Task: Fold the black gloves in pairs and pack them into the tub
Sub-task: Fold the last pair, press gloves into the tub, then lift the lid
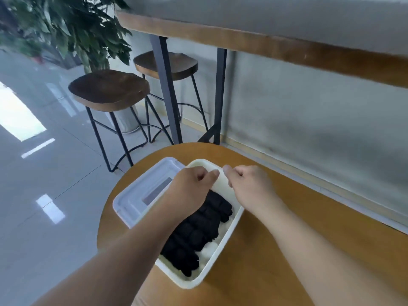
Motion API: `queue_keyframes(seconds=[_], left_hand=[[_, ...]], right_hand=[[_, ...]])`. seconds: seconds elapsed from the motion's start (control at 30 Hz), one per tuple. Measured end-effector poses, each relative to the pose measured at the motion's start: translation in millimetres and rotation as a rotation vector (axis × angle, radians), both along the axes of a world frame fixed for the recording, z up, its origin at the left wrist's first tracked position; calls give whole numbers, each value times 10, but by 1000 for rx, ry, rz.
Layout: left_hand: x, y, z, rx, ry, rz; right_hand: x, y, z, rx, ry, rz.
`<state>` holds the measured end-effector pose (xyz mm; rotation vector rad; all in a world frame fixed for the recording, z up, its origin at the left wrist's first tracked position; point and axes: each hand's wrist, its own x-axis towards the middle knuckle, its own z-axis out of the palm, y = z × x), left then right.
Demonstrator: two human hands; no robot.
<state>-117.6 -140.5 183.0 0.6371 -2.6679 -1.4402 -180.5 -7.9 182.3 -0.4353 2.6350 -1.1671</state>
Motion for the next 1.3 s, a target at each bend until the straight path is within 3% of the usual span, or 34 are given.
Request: queue_keyframes(seconds=[0.13, 0.33, 0.6, 0.93, 1.13, 1.3], left_hand=[[87, -70, 186, 150, 16, 184], [153, -422, 27, 347, -4, 418], [181, -1260, -378, 441, -64, 667], [89, -1972, -1131, 634, -163, 961], [223, -2029, -1497, 555, -273, 1130], [258, -1956, -1633, 545, -398, 1210]], right_hand=[[32, -188, 233, -26, -49, 41], [-12, -741, 238, -48, -214, 125], [-373, -1568, -62, 26, -286, 211], [-1321, -2323, -722, 350, -331, 270], [-1717, -2415, -1168, 588, -400, 155], [-1736, -2390, -1380, 719, -419, 222]])
